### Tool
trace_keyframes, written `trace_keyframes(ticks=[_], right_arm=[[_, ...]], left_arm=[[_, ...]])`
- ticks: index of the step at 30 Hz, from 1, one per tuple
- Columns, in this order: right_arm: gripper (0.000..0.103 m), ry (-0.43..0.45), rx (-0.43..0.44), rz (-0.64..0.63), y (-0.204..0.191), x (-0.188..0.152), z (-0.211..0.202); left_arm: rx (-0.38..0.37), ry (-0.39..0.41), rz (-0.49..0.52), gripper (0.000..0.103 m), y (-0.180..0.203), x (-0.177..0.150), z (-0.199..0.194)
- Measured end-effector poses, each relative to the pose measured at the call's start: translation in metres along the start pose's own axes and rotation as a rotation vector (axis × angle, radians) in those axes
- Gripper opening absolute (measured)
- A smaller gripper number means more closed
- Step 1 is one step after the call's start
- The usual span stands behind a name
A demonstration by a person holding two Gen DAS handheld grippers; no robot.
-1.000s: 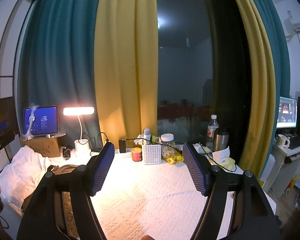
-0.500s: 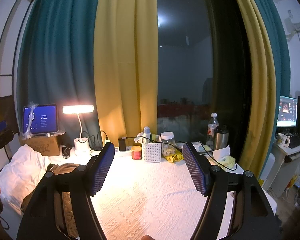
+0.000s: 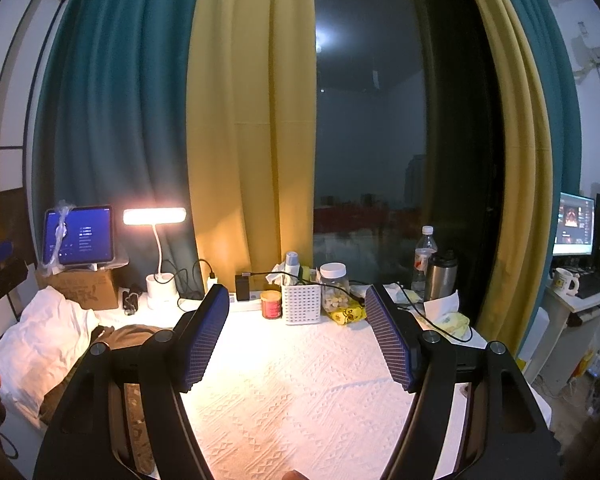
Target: Fold small clothes
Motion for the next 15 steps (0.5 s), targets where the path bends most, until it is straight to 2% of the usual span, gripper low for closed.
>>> trace_keyframes(ticks=[15], right_arm=[[0.074,-0.010,-0.001,-0.007,-0.0012,0.0003,0.0032]], left_arm=[[0.004,0.000,0.001,0.101,-0.0012,-0.0004,0.0003]])
Point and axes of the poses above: each gripper's, at about its wrist camera, not at the fingertips, and z roughly the way its jaws point, y to its right, x to its top, the point moved 1 cm from there along z, roughly the way its jaws point
